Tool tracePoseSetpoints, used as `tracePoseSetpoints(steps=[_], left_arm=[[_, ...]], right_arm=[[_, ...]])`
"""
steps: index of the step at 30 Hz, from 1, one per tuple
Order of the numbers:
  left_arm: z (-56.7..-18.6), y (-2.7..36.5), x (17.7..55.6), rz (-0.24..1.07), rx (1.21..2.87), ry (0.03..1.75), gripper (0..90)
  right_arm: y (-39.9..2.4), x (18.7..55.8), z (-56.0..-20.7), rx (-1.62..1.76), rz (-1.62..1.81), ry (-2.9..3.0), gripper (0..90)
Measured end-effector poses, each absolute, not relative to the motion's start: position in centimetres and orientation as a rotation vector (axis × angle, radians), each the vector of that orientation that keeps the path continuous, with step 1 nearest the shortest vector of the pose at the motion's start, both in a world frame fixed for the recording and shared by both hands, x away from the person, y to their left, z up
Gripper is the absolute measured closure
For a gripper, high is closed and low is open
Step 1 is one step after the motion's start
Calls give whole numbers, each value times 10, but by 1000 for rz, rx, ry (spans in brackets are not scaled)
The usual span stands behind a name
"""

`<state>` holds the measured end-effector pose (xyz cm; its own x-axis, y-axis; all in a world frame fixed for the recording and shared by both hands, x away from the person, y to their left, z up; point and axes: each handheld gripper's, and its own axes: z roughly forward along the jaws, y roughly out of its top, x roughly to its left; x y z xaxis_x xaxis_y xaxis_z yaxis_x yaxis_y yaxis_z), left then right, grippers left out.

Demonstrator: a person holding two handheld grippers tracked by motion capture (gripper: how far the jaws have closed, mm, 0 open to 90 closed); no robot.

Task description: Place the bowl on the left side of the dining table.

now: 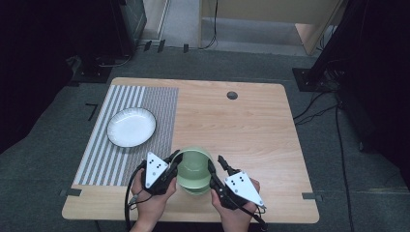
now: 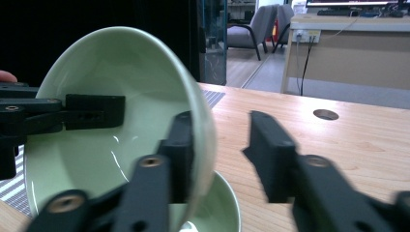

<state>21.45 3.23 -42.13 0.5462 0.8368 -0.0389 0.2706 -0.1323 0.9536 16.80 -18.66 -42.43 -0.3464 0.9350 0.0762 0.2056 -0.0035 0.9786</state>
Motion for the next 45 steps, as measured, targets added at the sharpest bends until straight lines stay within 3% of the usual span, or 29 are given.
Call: tracePoseSetpoints(steps=[3,4,9,23,45], left_arm=[[-420,35,217,630,1678,944,844],[-420,38,218,628,1667,958,843],[-420,46,223,623,1649,983,843],[-414,74,234,650,1592,1052,843],[-411,104,243,670,1526,1126,843]], right_arm=[[-189,168,-422,1196,1407,1616,521],[-191,168,-421,1190,1420,1631,443],[-202,169,-420,1179,1489,1701,278],[-223,169,-423,1169,1500,1733,197],[-262,183,-443,1301,1387,1682,198]])
